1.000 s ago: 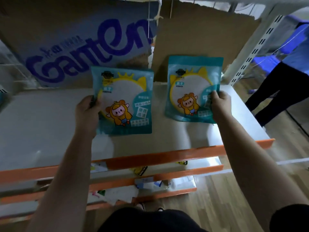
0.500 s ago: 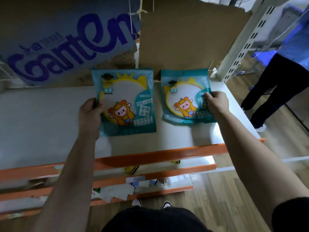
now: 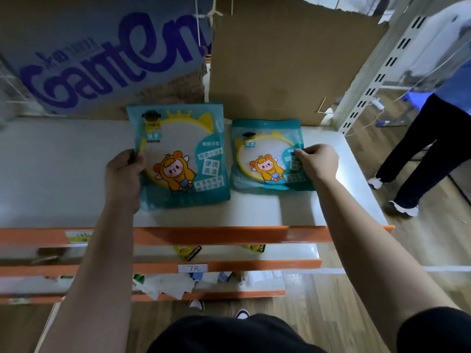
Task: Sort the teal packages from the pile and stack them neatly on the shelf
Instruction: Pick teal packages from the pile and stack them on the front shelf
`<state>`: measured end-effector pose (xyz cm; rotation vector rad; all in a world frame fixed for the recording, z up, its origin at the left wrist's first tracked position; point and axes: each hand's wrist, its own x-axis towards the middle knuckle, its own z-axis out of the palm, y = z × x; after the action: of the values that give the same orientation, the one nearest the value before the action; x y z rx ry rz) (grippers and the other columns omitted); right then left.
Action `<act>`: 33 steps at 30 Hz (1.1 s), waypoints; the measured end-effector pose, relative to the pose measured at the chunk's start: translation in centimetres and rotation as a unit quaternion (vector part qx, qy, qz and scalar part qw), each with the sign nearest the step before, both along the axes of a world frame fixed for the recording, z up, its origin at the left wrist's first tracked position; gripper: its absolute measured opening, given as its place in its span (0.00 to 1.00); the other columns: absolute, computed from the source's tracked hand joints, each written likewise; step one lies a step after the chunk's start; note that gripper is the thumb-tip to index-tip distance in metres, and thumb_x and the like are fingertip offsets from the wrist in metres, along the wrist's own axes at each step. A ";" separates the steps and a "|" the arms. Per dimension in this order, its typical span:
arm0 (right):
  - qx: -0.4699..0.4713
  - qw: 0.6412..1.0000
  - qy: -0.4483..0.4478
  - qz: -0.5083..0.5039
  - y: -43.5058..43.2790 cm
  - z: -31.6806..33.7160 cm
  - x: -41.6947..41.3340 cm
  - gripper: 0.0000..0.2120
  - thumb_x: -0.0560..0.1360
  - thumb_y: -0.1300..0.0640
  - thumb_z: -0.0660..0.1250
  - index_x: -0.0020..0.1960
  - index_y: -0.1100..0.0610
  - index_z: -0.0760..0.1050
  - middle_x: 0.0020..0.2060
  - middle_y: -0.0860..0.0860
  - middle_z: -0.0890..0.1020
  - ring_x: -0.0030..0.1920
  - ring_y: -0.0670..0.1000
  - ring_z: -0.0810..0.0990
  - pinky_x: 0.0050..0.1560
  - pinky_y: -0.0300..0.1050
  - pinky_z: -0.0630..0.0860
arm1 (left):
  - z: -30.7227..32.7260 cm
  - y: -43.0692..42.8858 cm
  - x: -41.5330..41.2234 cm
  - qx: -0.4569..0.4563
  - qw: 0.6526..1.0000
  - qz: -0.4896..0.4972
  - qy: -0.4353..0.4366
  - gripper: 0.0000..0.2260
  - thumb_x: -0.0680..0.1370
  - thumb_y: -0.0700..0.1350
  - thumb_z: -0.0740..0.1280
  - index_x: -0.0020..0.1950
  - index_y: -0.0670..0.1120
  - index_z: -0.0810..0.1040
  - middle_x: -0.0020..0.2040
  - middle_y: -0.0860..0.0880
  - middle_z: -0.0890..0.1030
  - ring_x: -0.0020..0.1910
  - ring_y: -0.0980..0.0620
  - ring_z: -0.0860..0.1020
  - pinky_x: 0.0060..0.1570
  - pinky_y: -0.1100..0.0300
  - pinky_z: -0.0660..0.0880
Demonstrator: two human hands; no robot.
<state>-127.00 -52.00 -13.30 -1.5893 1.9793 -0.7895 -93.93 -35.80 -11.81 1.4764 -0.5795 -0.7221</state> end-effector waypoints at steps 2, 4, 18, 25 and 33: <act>-0.009 1.000 0.025 0.000 0.1 0.0 0.1 0.10 0.73 0.51 0.71 0.46 0.57 0.83 0.43 0.54 0.85 0.37 0.52 0.77 0.36 0.39 0.68 | 0.1 0.1 0.2 0.003 1.000 0.001 0.008 0.09 0.80 0.38 0.62 0.45 0.48 0.80 0.36 0.51 0.81 0.34 0.55 0.80 0.39 0.56 0.80; -0.015 0.998 0.065 0.012 0.3 0.0 0.4 0.09 0.73 0.50 0.70 0.44 0.57 0.81 0.42 0.55 0.84 0.39 0.55 0.77 0.36 0.42 0.69 | 0.2 0.2 0.4 0.002 1.000 -0.003 0.018 0.10 0.79 0.37 0.63 0.45 0.48 0.81 0.35 0.53 0.83 0.34 0.55 0.81 0.36 0.57 0.81; -0.124 0.978 0.140 0.098 7.2 -1.5 -3.0 0.13 0.80 0.56 0.62 0.49 0.61 0.83 0.46 0.58 0.82 0.47 0.55 0.75 0.42 0.44 0.68 | 0.6 -5.3 3.6 0.087 0.995 -0.039 0.026 0.07 0.75 0.38 0.69 0.40 0.48 0.82 0.38 0.48 0.83 0.41 0.47 0.81 0.42 0.52 0.79; -0.129 0.975 0.160 0.085 8.2 -1.6 -2.9 0.15 0.81 0.54 0.61 0.51 0.61 0.83 0.48 0.56 0.82 0.50 0.55 0.76 0.44 0.46 0.72 | -1.1 -7.1 3.9 0.158 0.981 -0.061 -0.096 0.06 0.73 0.45 0.74 0.38 0.47 0.81 0.37 0.46 0.80 0.43 0.45 0.79 0.48 0.47 0.78; -0.135 0.973 0.166 0.082 8.3 -1.9 -2.9 0.15 0.81 0.54 0.61 0.49 0.61 0.83 0.47 0.55 0.82 0.50 0.55 0.76 0.44 0.47 0.74 | -1.0 -7.6 4.5 0.207 0.930 -0.048 -0.300 0.15 0.74 0.52 0.73 0.52 0.41 0.84 0.43 0.44 0.82 0.37 0.52 0.75 0.31 0.61 0.66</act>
<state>-129.88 -43.67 -15.23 -2.1344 1.9897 -0.7942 -89.40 -43.42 -12.84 2.0996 -1.0115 -0.4708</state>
